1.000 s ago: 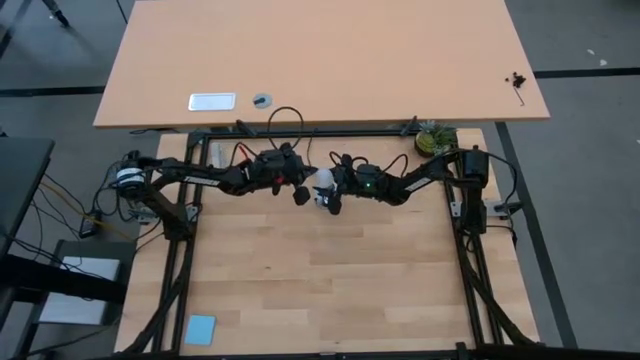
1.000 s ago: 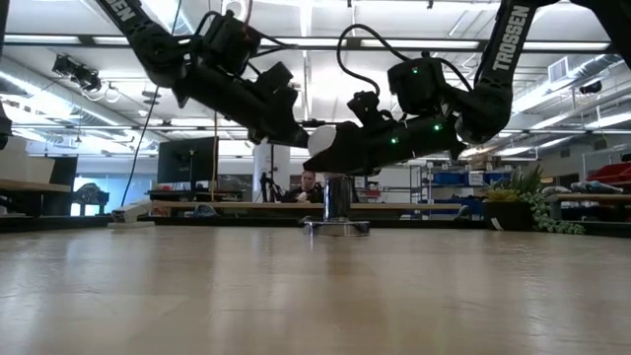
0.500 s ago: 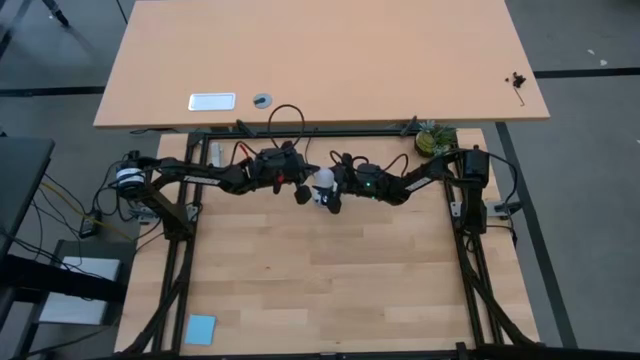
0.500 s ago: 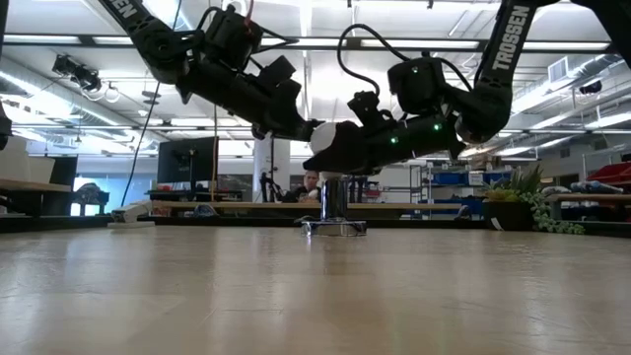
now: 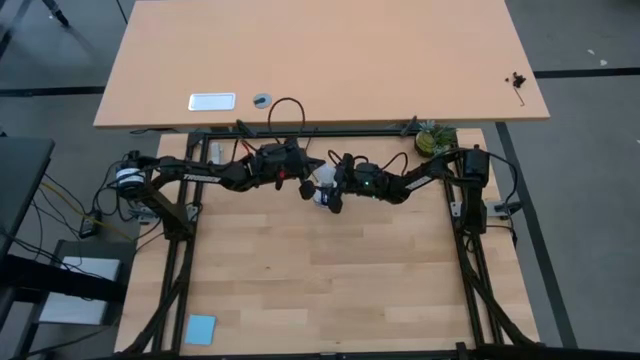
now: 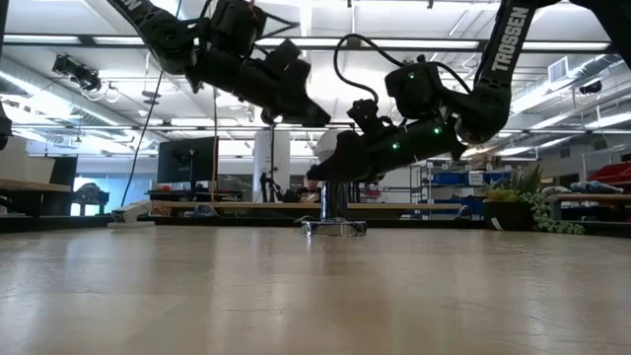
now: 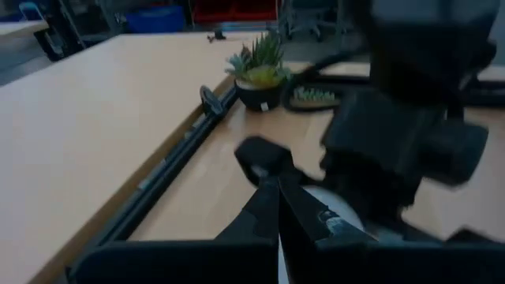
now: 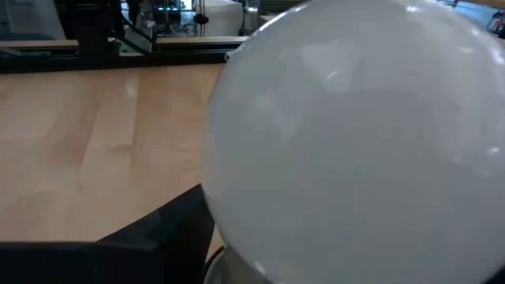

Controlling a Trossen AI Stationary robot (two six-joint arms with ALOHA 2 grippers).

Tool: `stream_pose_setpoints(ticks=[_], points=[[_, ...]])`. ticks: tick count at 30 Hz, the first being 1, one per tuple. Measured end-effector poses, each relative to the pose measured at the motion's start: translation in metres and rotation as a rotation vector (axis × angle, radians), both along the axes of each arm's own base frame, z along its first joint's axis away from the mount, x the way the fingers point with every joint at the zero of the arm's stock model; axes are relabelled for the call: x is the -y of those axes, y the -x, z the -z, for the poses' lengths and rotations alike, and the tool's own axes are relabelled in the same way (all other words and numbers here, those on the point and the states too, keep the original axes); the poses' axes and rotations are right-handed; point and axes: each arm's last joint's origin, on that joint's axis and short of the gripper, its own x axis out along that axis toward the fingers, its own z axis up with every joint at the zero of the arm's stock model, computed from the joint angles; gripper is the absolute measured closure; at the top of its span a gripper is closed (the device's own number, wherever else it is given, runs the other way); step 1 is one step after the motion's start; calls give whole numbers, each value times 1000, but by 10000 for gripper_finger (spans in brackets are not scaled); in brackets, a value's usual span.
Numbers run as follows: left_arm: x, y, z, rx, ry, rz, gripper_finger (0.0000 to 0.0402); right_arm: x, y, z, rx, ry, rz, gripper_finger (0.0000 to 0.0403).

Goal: Screw lightbulb
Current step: Insert the lightbulb into the lamp

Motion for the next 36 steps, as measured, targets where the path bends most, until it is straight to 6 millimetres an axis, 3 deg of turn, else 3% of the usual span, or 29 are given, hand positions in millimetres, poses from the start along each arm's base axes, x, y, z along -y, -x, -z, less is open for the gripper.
stream_pose_setpoints(ticks=[5,12,36], points=[[-1,-4,-3,-1,6,22,399,0,0,0,0,0,0,125],[1,-9,12,-63,35,37,399,0,0,0,0,0,0,128],[17,-13,14,-105,9,60,399,-1,-1,-2,37,-29,6,114]])
